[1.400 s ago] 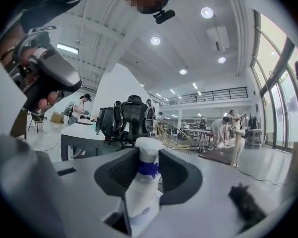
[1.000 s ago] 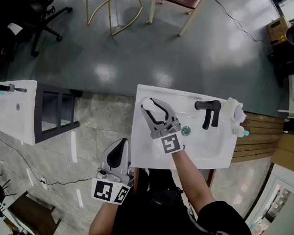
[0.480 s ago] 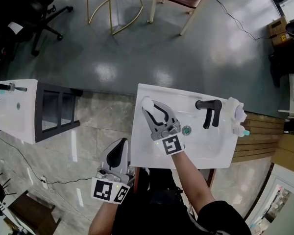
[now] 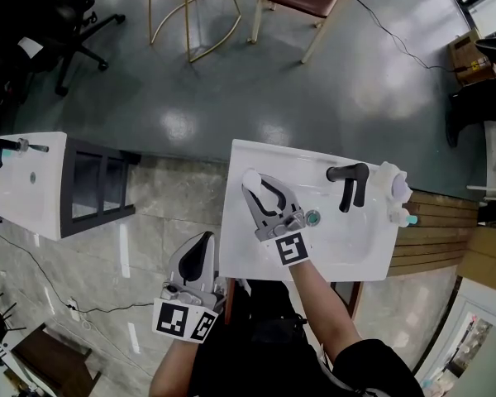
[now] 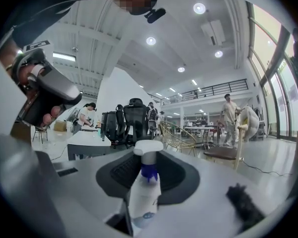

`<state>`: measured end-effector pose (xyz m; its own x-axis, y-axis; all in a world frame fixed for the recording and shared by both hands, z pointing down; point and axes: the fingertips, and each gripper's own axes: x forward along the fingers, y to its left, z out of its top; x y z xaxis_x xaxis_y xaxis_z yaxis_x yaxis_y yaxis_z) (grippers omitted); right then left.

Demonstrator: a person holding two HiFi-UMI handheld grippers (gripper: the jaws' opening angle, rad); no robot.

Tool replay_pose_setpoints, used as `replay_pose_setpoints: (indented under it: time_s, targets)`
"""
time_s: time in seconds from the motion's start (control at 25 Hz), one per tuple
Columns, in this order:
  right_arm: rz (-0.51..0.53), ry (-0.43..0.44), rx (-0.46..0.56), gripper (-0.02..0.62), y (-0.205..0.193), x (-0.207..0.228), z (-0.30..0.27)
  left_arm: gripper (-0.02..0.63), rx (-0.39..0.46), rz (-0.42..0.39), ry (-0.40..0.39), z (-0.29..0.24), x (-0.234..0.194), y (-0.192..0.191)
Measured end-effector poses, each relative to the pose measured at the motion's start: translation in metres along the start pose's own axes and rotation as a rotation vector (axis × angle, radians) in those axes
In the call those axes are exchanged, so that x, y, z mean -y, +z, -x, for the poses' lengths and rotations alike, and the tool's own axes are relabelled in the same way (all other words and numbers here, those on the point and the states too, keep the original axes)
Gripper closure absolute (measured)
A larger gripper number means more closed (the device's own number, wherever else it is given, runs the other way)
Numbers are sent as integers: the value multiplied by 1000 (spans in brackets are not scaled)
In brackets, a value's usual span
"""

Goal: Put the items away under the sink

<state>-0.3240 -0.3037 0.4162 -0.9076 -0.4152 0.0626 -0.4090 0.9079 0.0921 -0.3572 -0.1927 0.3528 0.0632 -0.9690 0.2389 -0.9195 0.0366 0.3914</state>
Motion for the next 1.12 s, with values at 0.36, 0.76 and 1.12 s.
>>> replay_pose_setpoints:
  time_s: [0.36, 0.76, 1.12]
  targets:
    - [-12, -44, -1, 488, 28, -17, 44, 600, 26, -25, -20, 40, 25, 5]
    - [-47, -143, -52, 488, 54, -47, 117, 600, 46, -49, -68, 112, 58, -2]
    - [-58, -215, -8, 488, 75, -88, 196, 600, 81, -65, -145, 181, 100, -13]
